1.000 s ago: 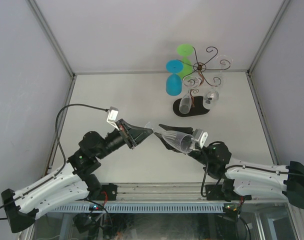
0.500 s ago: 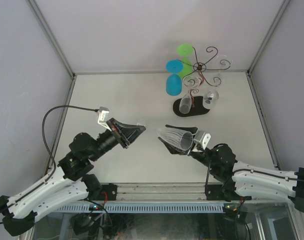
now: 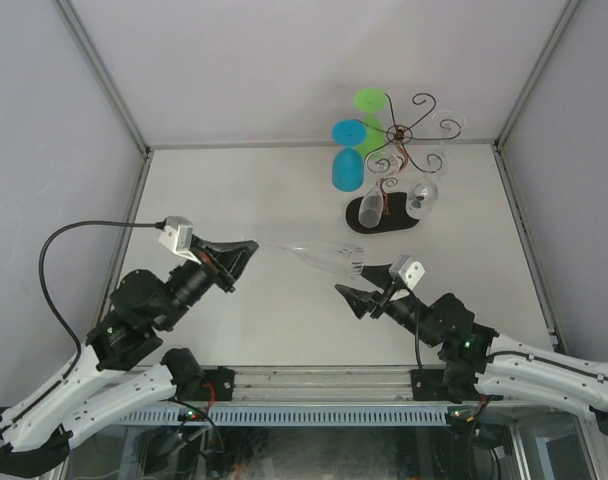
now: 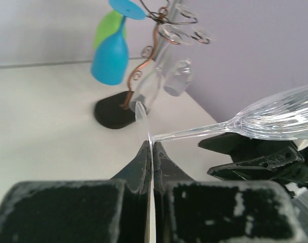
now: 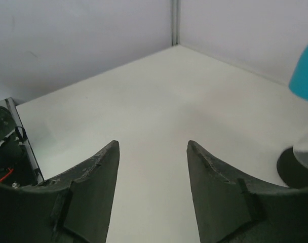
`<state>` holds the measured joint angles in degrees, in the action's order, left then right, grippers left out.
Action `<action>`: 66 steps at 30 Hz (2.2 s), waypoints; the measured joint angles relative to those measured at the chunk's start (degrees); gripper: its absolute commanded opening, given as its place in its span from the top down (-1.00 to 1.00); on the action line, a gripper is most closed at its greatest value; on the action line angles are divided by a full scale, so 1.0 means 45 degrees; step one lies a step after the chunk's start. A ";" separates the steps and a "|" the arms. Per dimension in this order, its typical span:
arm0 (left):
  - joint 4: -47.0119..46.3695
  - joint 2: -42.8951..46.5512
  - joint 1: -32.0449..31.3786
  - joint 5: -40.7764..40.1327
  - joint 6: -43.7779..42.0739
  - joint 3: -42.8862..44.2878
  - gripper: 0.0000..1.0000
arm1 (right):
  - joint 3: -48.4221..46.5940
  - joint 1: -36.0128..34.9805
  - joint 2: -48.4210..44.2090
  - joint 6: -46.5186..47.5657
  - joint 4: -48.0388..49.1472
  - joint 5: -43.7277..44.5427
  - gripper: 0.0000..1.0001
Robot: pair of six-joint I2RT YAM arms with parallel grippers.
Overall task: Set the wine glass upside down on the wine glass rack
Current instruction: Adjust the wine glass.
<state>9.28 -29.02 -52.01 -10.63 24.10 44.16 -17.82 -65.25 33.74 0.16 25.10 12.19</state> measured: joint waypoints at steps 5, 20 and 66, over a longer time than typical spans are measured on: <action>0.1365 0.0505 0.0000 -0.1365 -0.1234 0.0432 0.99 | -0.0107 0.0185 -0.0296 -0.1520 -0.2443 0.1005 -0.16; 0.4197 0.0879 0.0000 -0.3818 -0.3128 0.0529 1.00 | -0.1559 0.2181 0.1472 -0.4721 -0.7193 -0.0403 -0.92; 0.4600 -0.2909 -0.2346 -0.2929 -0.8748 0.1409 1.00 | -0.9321 0.3653 0.5736 -0.3764 -1.1463 -0.7038 -0.32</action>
<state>29.98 -42.11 -62.57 -23.81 -15.27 50.50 -59.77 -48.82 59.55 -16.78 -26.48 -19.49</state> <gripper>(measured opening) 0.010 0.713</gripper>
